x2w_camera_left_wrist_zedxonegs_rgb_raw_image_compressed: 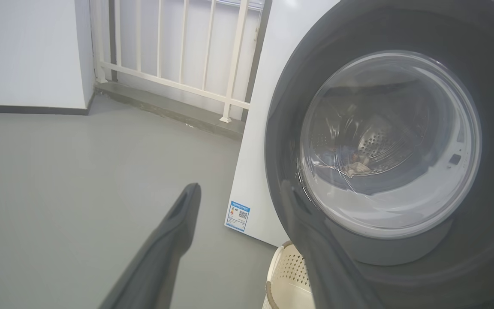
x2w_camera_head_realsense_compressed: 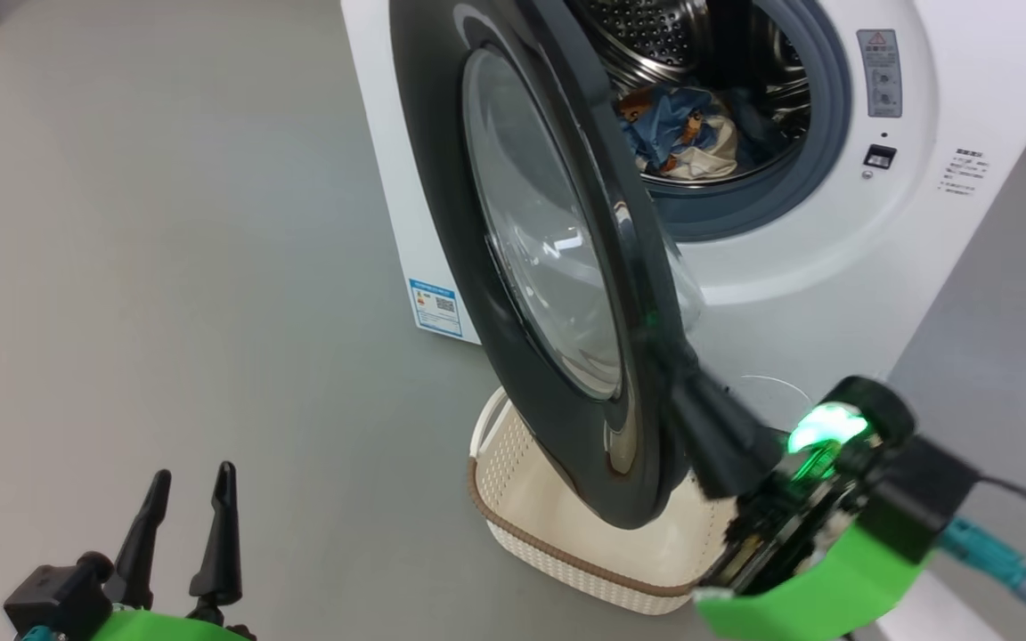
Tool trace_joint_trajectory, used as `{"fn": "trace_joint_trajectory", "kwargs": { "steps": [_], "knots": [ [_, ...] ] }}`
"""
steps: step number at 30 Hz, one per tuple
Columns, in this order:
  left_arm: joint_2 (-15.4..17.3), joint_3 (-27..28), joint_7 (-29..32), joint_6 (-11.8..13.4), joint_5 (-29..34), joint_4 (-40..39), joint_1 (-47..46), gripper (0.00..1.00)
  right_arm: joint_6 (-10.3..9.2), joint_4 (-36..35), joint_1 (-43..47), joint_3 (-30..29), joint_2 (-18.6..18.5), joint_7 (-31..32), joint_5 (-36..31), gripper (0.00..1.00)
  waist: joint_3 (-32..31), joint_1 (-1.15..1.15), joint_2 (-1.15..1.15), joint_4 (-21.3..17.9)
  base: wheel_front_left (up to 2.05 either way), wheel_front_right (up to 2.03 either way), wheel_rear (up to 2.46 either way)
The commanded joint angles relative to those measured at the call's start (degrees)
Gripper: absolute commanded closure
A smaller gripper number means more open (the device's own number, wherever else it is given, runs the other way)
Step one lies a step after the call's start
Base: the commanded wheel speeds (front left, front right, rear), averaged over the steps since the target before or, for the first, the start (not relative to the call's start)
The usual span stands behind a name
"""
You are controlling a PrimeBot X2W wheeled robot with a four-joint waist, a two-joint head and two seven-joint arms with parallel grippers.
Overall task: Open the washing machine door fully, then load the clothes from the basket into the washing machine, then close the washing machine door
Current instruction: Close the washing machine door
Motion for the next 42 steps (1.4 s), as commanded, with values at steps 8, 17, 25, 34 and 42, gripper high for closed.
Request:
{"fn": "trace_joint_trajectory", "kwargs": {
  "steps": [8, 17, 25, 34, 42],
  "knots": [
    [0.6, 2.0, -0.6, -0.1, -0.8, -1.1, -1.6, 0.0, 0.25, 3.3, -1.2, 7.2, -0.8, -0.3, -0.5, 1.0, 0.4, 0.0, 0.0, 1.4, 0.0, 0.0, 0.0],
    [0.0, 2.1, -0.6, -0.1, -1.0, -0.9, -2.0, 0.0, 0.25, 12.4, -2.4, 12.0, -0.7, -0.3, 2.0, 1.0, 1.1, 0.0, 0.0, 1.6, 0.0, 0.0, 0.0],
    [-0.4, 1.9, -0.6, -0.1, -1.2, -0.8, -2.3, 0.0, 0.25, 19.0, -4.3, 14.6, -0.4, -0.3, 4.1, 1.0, 1.5, 0.0, 0.0, 2.4, 0.0, 0.0, 0.0],
    [-0.7, 1.9, -0.6, -0.1, -1.2, -1.2, -2.6, 0.0, 0.25, 23.4, -6.5, 14.8, -0.5, -0.3, 5.1, 1.0, 2.5, 0.0, 0.0, 3.3, 0.0, 0.0, 0.0],
    [-0.4, 1.9, -0.6, -0.1, -1.7, -1.0, -3.0, 0.0, 0.25, 26.4, -7.1, 14.4, -0.9, -0.3, 5.8, 1.0, 2.9, 0.0, 0.0, 3.7, 0.0, 0.0, 0.0]
  ]
}}
